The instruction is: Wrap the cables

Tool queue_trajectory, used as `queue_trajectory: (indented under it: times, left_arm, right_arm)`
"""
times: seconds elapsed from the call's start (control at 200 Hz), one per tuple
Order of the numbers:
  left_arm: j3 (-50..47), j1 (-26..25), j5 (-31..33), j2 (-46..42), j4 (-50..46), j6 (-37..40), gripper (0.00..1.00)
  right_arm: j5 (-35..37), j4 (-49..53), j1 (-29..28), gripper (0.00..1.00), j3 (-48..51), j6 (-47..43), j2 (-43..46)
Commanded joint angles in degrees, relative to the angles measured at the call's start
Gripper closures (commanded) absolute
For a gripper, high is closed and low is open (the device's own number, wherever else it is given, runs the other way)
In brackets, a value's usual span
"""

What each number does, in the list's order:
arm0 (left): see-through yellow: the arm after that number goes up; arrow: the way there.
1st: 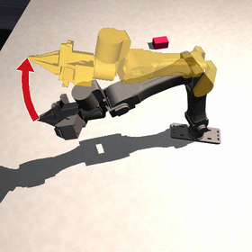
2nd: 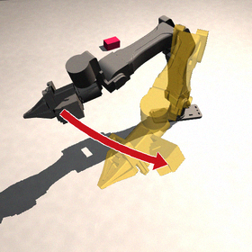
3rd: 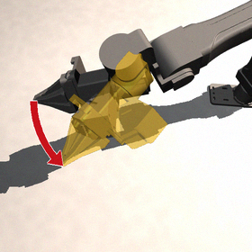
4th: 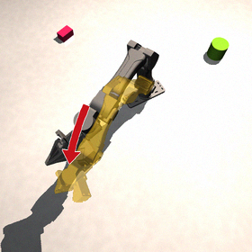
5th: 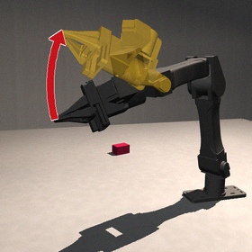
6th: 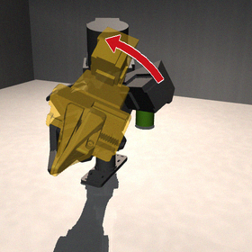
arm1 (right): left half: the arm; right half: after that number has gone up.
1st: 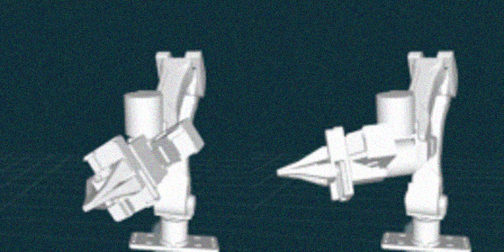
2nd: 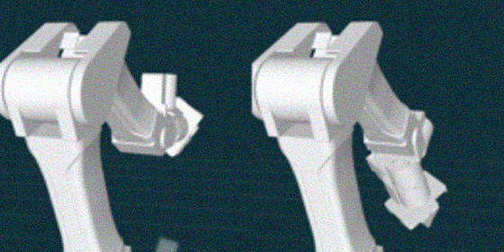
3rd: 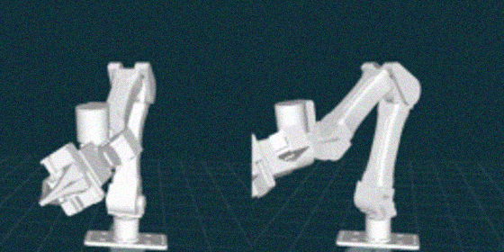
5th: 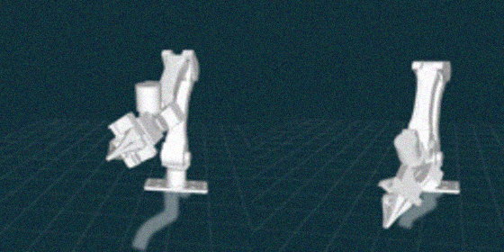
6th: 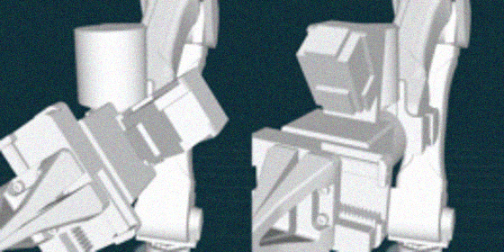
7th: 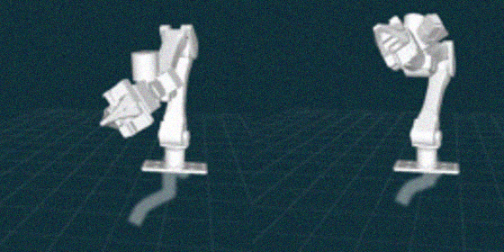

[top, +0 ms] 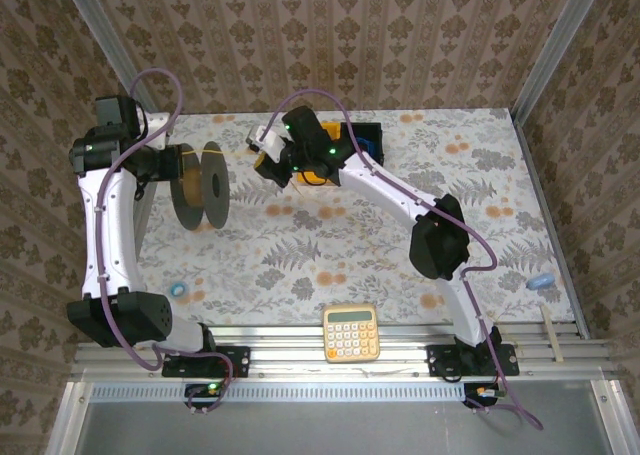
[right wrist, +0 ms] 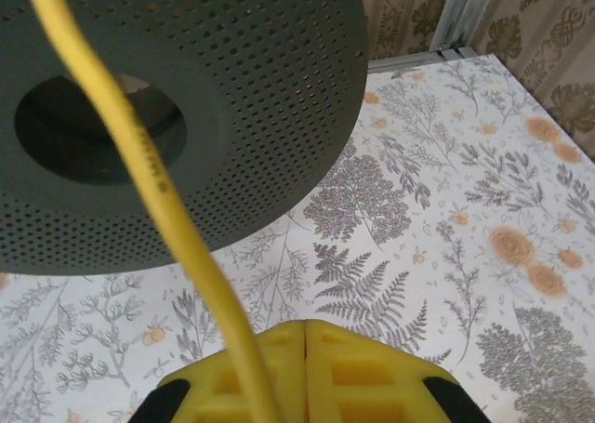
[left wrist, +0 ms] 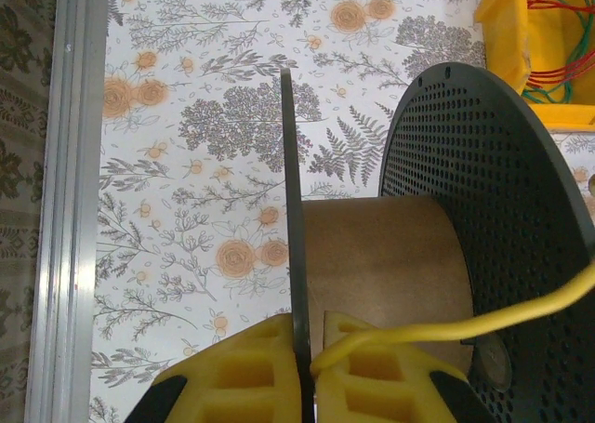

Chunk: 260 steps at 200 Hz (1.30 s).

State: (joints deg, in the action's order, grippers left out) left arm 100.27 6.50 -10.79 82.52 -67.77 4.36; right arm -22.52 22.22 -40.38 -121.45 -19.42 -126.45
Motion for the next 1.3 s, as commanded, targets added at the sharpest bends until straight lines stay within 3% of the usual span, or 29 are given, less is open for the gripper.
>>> queue_trajectory:
  times: [0.0,0.1,0.21,0.325,0.505,0.66,0.78,0.85,0.975,1.295]
  left_arm:
    - [1.9,1.7,0.6,-2.7,0.8,0.9,1.00]
    - [1.7,1.7,-1.5,-3.7,0.4,1.0,1.00]
    - [1.5,1.7,-4.4,-5.1,0.0,1.3,1.00]
    - [1.8,1.7,-8.2,-6.6,-0.5,2.1,1.00]
    - [3.6,1.7,-13.6,-8.2,-1.0,2.7,1.00]
    - [6.1,1.7,-20.4,-8.2,-1.6,3.3,1.00]
    - [7.5,1.9,-21.8,-8.3,-0.2,2.4,1.00]
    - [8.1,2.8,-22.4,-8.3,1.8,1.0,1.00]
    - [12.2,4.8,-22.4,-6.4,4.9,-2.0,1.00]
    - [28.0,5.7,-22.1,2.6,3.5,-4.3,1.00]
  right_arm:
    - [3.0,1.3,2.0,1.00,-2.8,-0.5,0.7]
    - [5.8,6.2,2.8,1.00,-12.4,-0.5,-4.3]
    - [8.2,13.9,3.5,1.00,-30.7,-1.7,-13.6]
    - [9.2,14.4,4.3,1.00,-42.4,-2.7,-21.0]
    - [8.3,6.6,6.3,1.00,-40.2,-0.3,-22.1]
    - [7.0,5.5,7.3,1.00,-40.1,-0.2,-23.3]
    - [5.7,6.2,7.6,1.00,-38.6,-0.5,-23.4]
    - [4.7,6.1,7.6,0.82,-36.5,-0.4,-22.8]
    - [2.3,5.6,7.6,0.70,-32.5,0.7,-21.4]
    - [1.4,2.6,7.9,0.68,-25.1,3.1,-17.3]
